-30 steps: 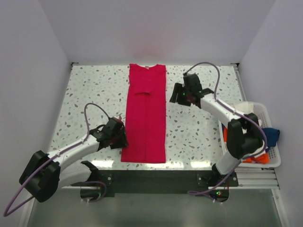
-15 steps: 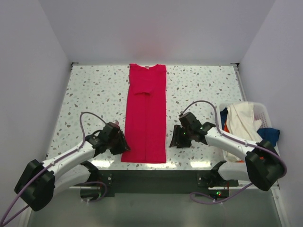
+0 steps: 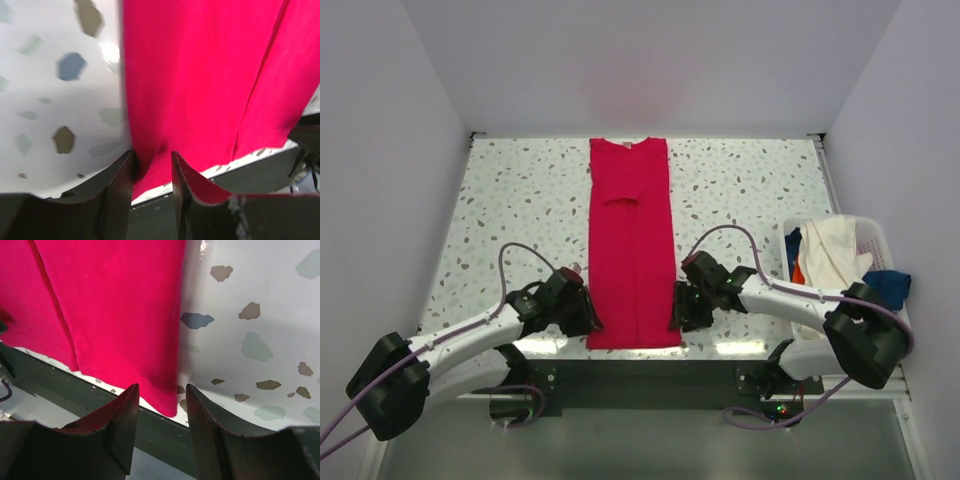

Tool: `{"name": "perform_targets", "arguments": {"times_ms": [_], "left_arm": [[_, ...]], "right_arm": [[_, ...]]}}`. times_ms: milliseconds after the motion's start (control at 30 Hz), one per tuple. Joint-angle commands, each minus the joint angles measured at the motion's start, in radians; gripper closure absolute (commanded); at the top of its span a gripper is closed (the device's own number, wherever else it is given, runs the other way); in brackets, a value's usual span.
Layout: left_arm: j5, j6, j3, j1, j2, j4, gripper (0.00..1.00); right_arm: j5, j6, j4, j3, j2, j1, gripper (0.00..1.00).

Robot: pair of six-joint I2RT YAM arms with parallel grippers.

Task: Fold and stack the t-shirts
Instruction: Fold the tshirt

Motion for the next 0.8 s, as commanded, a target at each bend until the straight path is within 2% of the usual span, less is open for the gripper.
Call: {"name": "perform_targets", "arguments": {"times_ms": [0,200,433,700,767], "left_arm": [[-0.011,-0.075,-0.039,-0.072,0.039,-0.058,0.60],[-0.047,-0.110,-0.008,-0.136,0.058,-0.057,0.59],[-0.077,-0.092,0.021,-0.136,-0.030,-0.245,0.51],[-0.050,-0.101,-0.002,-0.136,-0.034,-0.237,0.55],[-0.036,-0.104,-0.014,-0.138,-0.028,-0.221,0.60]], "right_arm": [[0.001,-0.002,-0.045,-0.015,-0.034,0.001,0.54],[0.009,-0.019,-0.105,-0.047,-0.068,0.003,0.54],[0.005,-0.021,-0.148,-0.084,-0.127,0.003,0.54],[-0.004,-0.008,-0.088,-0.104,-0.111,0.003,0.55],[-0.007,-0.011,-0.077,-0.105,-0.104,0.003,0.55]]}}
